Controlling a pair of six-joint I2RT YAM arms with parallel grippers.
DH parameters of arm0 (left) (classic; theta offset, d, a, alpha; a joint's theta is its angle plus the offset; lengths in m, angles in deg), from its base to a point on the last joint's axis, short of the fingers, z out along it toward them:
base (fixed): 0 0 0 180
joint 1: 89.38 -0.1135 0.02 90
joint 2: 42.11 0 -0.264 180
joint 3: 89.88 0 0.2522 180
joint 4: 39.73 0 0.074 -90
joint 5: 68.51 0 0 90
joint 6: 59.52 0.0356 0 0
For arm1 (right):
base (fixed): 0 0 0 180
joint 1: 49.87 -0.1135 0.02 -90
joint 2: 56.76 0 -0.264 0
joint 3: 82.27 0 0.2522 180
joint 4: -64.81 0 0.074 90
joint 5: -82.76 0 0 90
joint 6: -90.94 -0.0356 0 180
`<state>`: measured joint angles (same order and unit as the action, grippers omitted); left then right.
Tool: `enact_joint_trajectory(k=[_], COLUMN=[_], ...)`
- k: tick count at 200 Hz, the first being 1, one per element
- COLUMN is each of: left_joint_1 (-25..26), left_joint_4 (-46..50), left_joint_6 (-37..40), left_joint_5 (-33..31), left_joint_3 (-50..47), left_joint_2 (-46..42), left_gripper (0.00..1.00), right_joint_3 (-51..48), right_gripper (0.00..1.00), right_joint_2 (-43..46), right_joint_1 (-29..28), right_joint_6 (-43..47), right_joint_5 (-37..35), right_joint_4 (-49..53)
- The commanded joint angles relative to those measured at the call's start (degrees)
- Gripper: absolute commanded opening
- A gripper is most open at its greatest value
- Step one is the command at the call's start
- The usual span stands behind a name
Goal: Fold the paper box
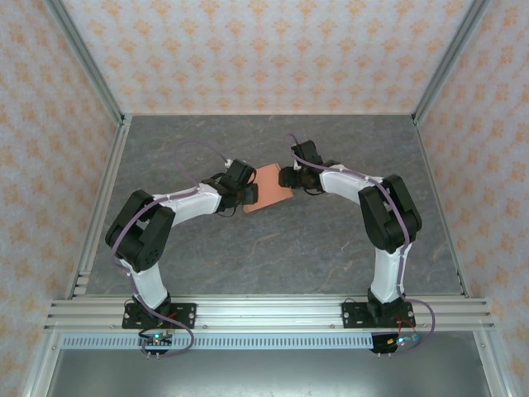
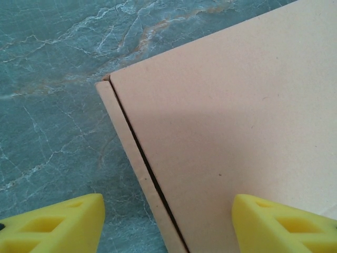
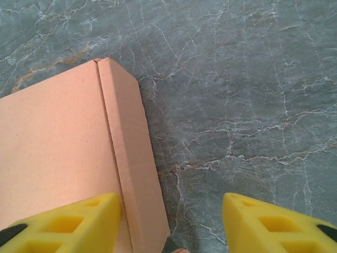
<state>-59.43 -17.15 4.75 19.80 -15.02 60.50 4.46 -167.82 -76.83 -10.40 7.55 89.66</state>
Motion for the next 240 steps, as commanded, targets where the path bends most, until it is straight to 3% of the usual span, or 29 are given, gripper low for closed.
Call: enact_joint_trajectory(k=[1, 50, 90, 153, 178, 205, 240], left_joint_1=[-0.2, -0.1, -0.4, -3.9, -4.6, -7.0, -10.3], left_joint_4=[-0.5, 1.3, 2.3, 2.3, 2.7, 8.1, 13.2], left_joint_6=[-0.8, 0.3, 3.5, 4.2, 6.1, 12.9, 20.7], left_joint_5=[-0.1, -2.4, -2.6, 7.0, 7.7, 9.7, 16.4], left_joint_3=[-1.5, 1.1, 3.0, -0.3, 0.9, 8.3, 17.5], left_joint_2=[1.0, -5.0, -8.1, -12.7, -11.8, -5.5, 2.8], left_gripper=[0.66, 0.7, 0.75, 0.78, 0.78, 0.78, 0.78], right_joint_3=[0.0, 2.9, -2.2, -10.3, -12.1, -17.1, -27.1], right_gripper=[0.54, 0.55, 0.58, 0.65, 0.64, 0.63, 0.62], right_joint_2=[-0.5, 6.4, 12.4, 18.7, 18.4, 20.3, 21.9], right_joint_1=[-0.3, -0.3, -0.7, 0.9, 1.0, -1.9, -3.9], right_joint_6=[1.6, 3.4, 3.0, 6.0, 1.1, -5.4, -19.0], right_joint_5=[-1.6, -3.7, -3.0, 1.8, 6.3, 5.1, 9.2], right_joint_4=[1.8, 4.6, 3.8, 1.2, -2.6, -5.3, -20.3])
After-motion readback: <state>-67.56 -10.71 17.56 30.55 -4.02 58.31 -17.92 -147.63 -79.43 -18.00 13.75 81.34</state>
